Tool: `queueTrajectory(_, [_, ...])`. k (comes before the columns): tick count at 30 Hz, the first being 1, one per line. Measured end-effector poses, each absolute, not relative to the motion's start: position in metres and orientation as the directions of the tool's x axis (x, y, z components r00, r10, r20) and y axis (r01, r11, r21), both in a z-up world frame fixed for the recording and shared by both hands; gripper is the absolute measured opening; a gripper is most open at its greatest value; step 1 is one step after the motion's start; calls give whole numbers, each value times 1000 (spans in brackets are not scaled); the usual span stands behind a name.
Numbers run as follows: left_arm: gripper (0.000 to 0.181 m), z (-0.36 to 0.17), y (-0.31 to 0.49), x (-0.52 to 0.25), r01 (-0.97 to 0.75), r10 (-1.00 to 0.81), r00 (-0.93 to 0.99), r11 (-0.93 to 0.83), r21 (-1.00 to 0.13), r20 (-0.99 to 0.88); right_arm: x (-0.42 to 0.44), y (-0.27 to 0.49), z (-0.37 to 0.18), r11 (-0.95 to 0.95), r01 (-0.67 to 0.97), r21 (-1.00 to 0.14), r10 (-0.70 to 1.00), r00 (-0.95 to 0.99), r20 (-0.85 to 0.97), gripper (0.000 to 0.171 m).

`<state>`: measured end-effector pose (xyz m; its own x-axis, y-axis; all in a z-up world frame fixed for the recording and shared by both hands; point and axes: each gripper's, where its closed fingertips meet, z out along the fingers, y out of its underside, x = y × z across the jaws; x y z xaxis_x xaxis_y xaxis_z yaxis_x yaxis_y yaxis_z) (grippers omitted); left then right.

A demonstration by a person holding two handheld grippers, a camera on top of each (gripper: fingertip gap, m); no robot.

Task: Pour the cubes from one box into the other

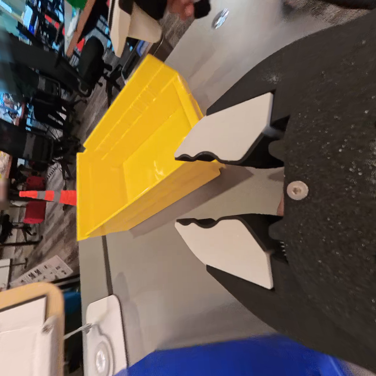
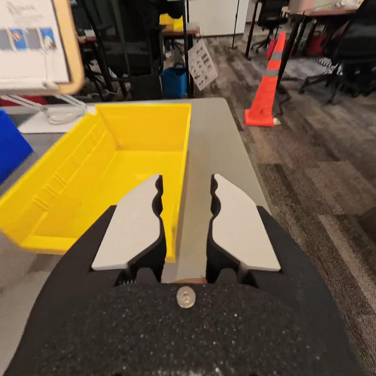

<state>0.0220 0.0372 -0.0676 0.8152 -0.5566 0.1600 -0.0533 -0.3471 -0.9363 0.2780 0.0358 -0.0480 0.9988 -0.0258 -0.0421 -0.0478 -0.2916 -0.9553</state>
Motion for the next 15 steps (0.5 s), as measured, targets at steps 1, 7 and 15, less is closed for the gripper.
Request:
queueTrajectory(1, [52,-54,35,3,-44,-567,807,-336,-941,165,271,32,-33,-269,-58,-961,-2,998,-59,44])
queueTrajectory(7, [61,4,44,-168,-67,-489,865,-343,-937,117,140,21,41,-162,-69,-984,253,961,-109,45])
queueTrajectory(15, [55,-101,43,-325,-67,-345,930,-494,-867,125,-129,18,-73,-288,144,-947,494,869,-18,69])
